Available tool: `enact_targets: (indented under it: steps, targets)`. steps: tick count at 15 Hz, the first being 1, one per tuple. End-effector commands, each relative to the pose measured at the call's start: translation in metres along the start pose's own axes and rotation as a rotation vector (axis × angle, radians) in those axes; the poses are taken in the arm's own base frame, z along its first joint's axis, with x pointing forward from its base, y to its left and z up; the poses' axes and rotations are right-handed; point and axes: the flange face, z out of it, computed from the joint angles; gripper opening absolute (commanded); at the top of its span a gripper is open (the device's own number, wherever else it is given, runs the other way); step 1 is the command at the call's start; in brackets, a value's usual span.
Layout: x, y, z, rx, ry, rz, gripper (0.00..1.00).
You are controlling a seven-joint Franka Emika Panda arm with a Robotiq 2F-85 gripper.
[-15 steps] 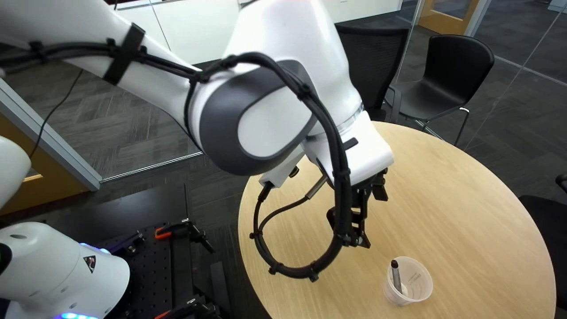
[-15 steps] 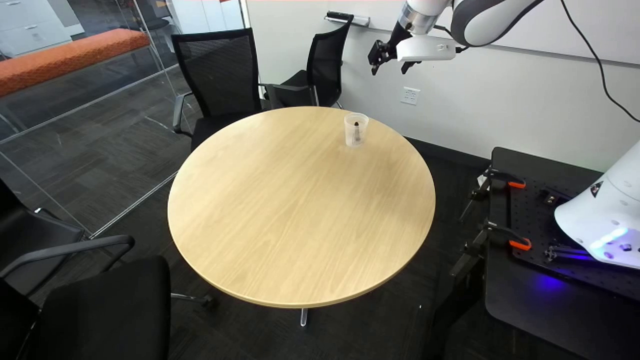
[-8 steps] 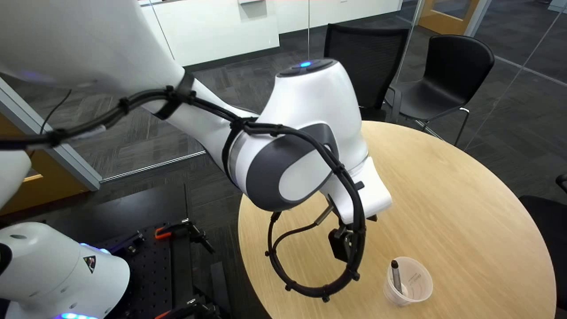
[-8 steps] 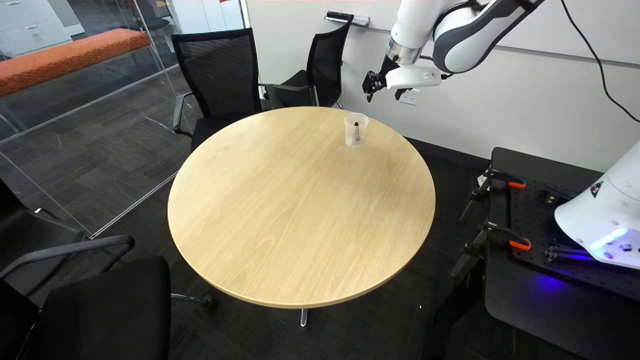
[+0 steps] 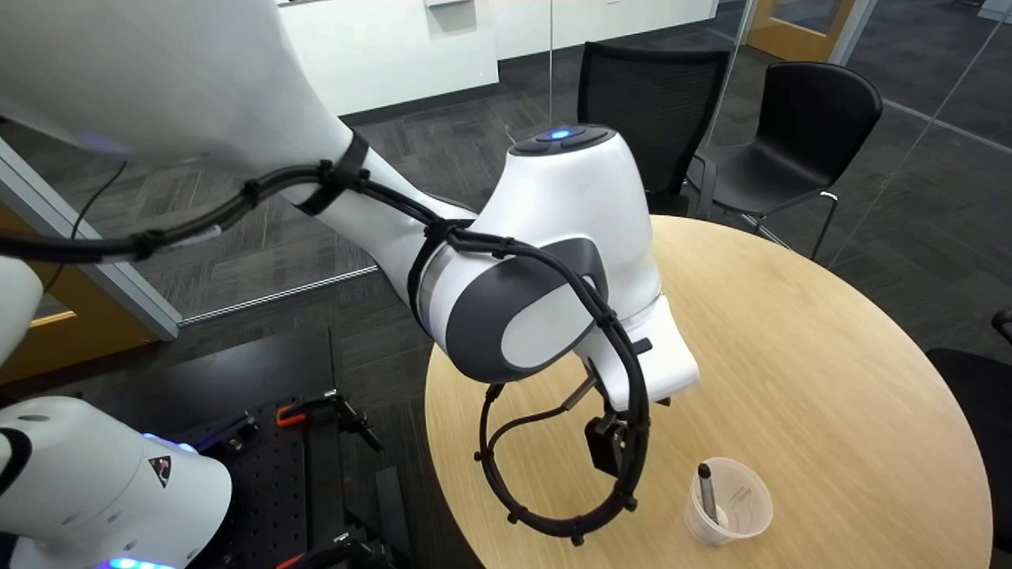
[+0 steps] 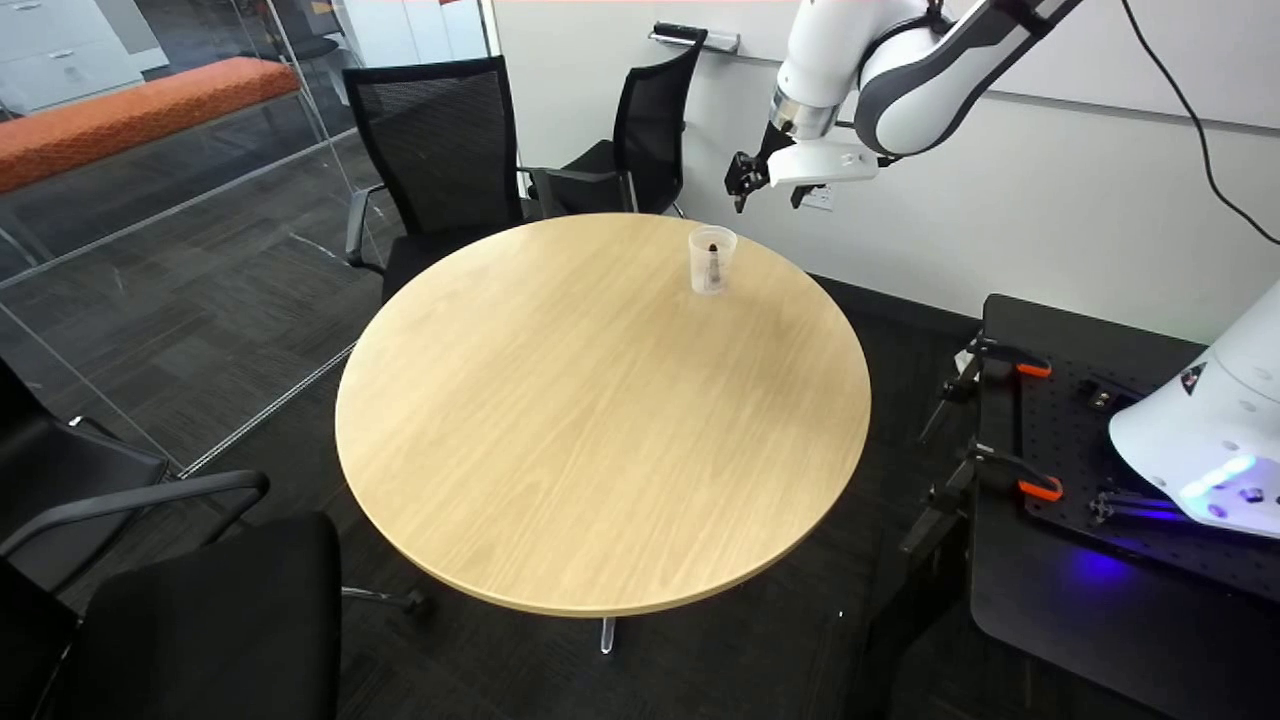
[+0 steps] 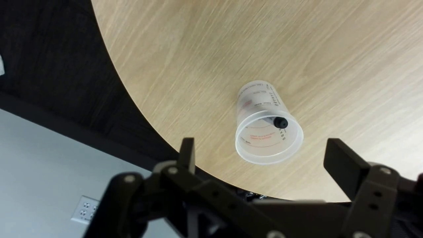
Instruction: Remove the marker from the cup and then move the cup to the left
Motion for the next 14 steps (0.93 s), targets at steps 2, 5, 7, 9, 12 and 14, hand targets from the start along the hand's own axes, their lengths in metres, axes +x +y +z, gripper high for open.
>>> enact_targets:
  steps: [2, 5, 7, 9, 12, 14]
  targets:
    - [0.017, -0.007, 0.009, -0.028, -0.006, 0.052, 1.00]
    - [0.032, -0.015, 0.022, -0.050, -0.035, 0.084, 1.00]
    - [0.042, -0.021, 0.033, -0.056, -0.052, 0.093, 1.00]
    - [0.053, -0.027, 0.046, -0.063, -0.064, 0.100, 1.00]
    - [0.065, -0.033, 0.066, -0.069, -0.064, 0.125, 1.00]
    - [0.069, -0.035, 0.079, -0.073, -0.071, 0.144, 1.00]
